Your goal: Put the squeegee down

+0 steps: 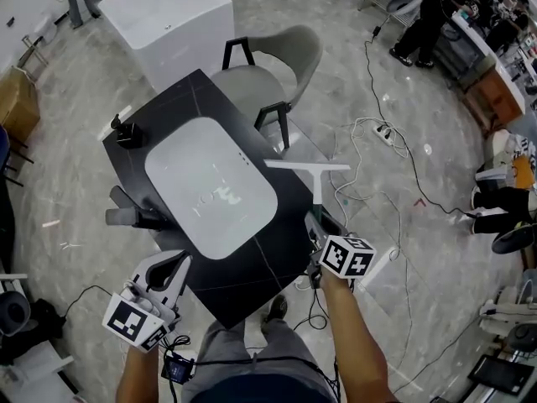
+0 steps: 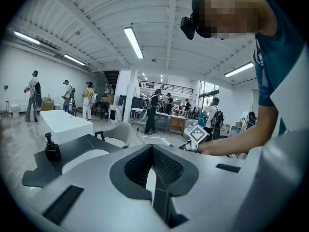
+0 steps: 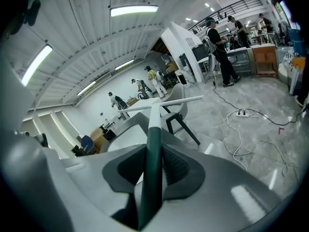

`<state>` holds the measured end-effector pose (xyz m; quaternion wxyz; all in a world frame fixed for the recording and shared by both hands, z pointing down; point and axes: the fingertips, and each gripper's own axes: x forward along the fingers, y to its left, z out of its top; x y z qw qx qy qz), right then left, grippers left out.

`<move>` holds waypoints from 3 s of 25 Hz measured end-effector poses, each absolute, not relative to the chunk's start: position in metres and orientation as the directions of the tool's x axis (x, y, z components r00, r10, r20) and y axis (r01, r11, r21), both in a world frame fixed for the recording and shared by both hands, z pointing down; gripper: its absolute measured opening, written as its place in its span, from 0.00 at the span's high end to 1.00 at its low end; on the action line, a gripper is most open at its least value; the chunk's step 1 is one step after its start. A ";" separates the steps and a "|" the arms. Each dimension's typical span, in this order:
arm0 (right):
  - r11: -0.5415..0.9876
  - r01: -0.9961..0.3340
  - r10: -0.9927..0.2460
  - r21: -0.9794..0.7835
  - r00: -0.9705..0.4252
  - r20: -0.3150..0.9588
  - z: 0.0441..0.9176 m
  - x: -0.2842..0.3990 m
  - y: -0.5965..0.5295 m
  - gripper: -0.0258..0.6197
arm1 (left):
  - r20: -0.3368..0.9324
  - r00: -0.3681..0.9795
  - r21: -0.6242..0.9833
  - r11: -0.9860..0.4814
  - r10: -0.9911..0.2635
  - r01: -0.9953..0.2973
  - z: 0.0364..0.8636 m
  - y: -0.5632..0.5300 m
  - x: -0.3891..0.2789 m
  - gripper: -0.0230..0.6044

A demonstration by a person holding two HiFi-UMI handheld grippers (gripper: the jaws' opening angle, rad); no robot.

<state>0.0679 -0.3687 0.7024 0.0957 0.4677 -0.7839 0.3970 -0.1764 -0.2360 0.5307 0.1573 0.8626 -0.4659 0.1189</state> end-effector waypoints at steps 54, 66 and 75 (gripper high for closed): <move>0.182 -0.898 -0.562 -0.400 -0.429 0.707 0.781 0.042 -0.377 0.77 | 0.354 0.525 0.199 -0.486 -0.774 -0.851 0.554 -0.243 -0.216 0.96; 0.226 -0.882 -0.657 -0.413 -0.451 0.604 0.689 0.067 -0.367 0.81 | 0.316 0.492 0.166 -0.464 -0.811 -0.870 0.512 -0.225 -0.213 0.96; 0.274 -0.867 -0.713 -0.415 -0.473 0.518 0.619 0.086 -0.353 0.85 | 0.288 0.463 0.140 -0.441 -0.838 -0.887 0.485 -0.209 -0.214 0.96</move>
